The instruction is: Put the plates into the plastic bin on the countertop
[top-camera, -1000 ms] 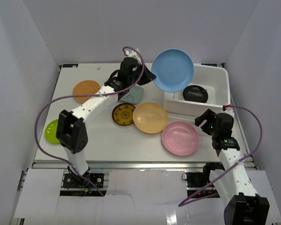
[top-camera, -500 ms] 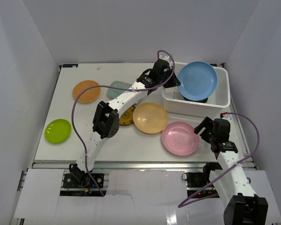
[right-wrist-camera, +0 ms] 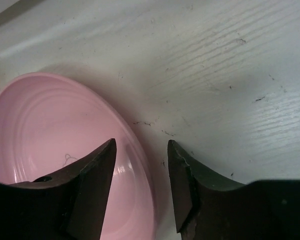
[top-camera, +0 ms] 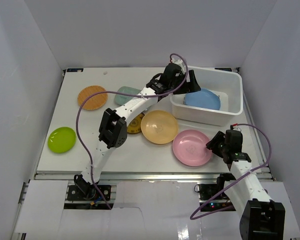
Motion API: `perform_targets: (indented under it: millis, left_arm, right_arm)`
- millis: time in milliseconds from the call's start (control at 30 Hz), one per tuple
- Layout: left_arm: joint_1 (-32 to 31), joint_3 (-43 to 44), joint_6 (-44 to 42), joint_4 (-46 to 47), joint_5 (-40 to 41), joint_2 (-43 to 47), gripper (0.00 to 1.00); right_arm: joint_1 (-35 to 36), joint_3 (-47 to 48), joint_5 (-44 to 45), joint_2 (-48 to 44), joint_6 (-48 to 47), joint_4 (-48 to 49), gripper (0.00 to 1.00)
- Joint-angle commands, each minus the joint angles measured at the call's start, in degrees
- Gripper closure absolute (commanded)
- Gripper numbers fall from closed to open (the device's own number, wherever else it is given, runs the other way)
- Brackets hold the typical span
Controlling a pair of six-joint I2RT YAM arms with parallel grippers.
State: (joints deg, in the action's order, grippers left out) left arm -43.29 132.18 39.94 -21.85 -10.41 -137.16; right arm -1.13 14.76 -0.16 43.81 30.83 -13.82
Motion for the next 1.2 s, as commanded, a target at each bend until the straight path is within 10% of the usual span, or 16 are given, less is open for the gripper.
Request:
perform_targets:
  millis: [0, 267, 600, 833, 1167]
  left_arm:
    - [0.4, -0.8, -4.3, 0.8, 2.0, 14.9, 0.06]
    - [0.7, -48.1, -9.1, 12.6, 17.4, 48.8, 0.07]
    - [3.3, -82.7, -1.8, 6.7, 30.0, 69.5, 0.21]
    - [8.7, -90.8, 2.5, 13.6, 19.1, 67.3, 0.21]
    - [8.7, -91.6, 4.7, 19.0, 12.5, 61.4, 0.2]
  right_arm:
    - [-0.2, -1.6, -2.9, 1.0, -0.3, 3.1, 0.49]
    - [0.0, -0.4, -0.8, -4.3, 1.8, 0.4, 0.92]
    - [0.2, 15.3, -10.4, -17.2, -0.3, -16.1, 0.92]
    - [0.2, 29.1, -25.1, -15.5, 2.4, -15.6, 0.92]
    - [0.1, 47.8, -3.9, 11.3, -3.8, -1.3, 0.92]
